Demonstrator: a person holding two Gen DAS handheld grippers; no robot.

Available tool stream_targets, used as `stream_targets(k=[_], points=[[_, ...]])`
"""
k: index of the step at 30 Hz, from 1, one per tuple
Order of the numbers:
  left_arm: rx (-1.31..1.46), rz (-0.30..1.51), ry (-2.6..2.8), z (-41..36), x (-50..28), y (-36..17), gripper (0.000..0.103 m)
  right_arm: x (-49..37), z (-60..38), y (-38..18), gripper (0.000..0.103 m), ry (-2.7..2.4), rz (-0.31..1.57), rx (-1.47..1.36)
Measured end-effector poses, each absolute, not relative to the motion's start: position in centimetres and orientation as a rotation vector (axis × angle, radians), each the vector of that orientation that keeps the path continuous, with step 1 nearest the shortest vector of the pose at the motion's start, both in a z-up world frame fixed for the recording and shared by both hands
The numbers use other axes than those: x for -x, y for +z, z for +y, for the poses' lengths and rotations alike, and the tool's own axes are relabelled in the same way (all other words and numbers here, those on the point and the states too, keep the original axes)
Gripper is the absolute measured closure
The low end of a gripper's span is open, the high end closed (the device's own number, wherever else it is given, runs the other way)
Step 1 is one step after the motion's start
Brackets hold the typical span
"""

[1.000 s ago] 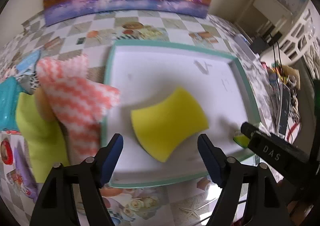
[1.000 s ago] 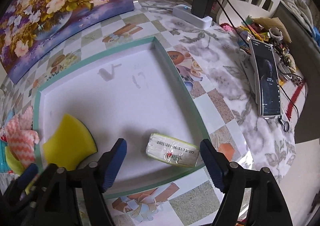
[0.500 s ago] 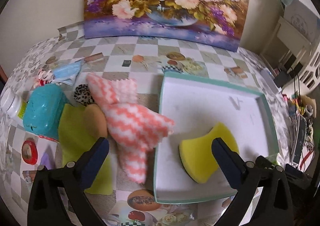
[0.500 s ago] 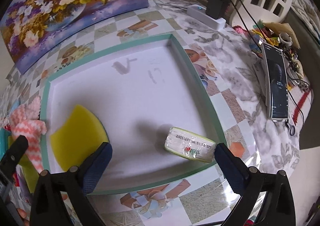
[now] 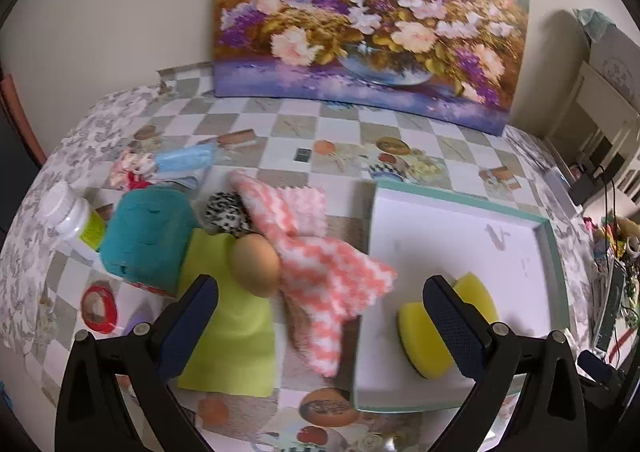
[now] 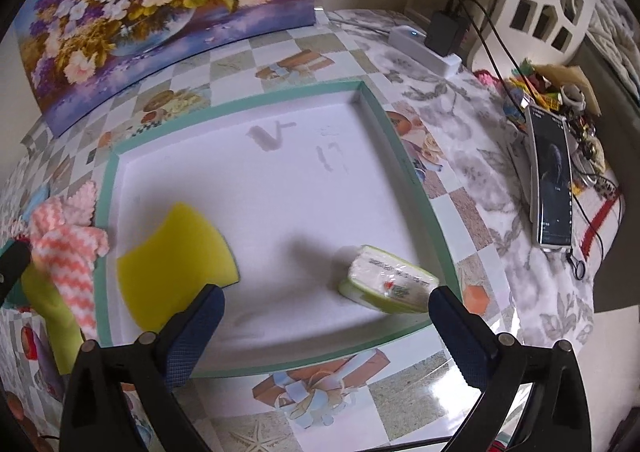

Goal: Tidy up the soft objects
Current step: 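Lower the green packet into the tray corner and open the right tool, then move both tools back toward the purple wipes packet and red tape roll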

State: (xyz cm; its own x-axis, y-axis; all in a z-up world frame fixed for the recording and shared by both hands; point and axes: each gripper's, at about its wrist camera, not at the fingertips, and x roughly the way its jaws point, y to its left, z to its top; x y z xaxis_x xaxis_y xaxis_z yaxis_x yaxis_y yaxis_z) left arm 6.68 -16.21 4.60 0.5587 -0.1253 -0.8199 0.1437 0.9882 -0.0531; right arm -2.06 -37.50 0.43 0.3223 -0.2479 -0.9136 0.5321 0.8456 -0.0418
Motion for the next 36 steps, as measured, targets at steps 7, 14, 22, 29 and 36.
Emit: stream_targets(k=[7, 14, 22, 29, 36], points=[[-0.046, 0.984, -0.118, -14.4, -7.1, 5.3, 0.001, 1.6, -35.5, 1.0, 0.0, -0.48, 1.114, -0.275], [-0.099, 1.042, 0.003, -10.2, -7.3, 6.0, 0.001, 0.8, -32.0, 1.3, 0.0, -0.413, 1.102, -0.239], [-0.046, 1.049, 0.06, -4.0, -7.0, 6.5, 0.001, -0.3, -26.2, 1.3, 0.0, -0.237, 1.099, -0.22], [-0.02, 1.035, 0.09, -0.1, -6.6, 6.3, 0.001, -1.2, -20.5, 0.9, 0.0, -0.114, 1.116, -0.148], [0.069, 1.127, 0.131, 4.3, -6.4, 2.8, 0.001, -1.9, -17.2, -0.2, 0.0, -0.033, 1.156, -0.165]])
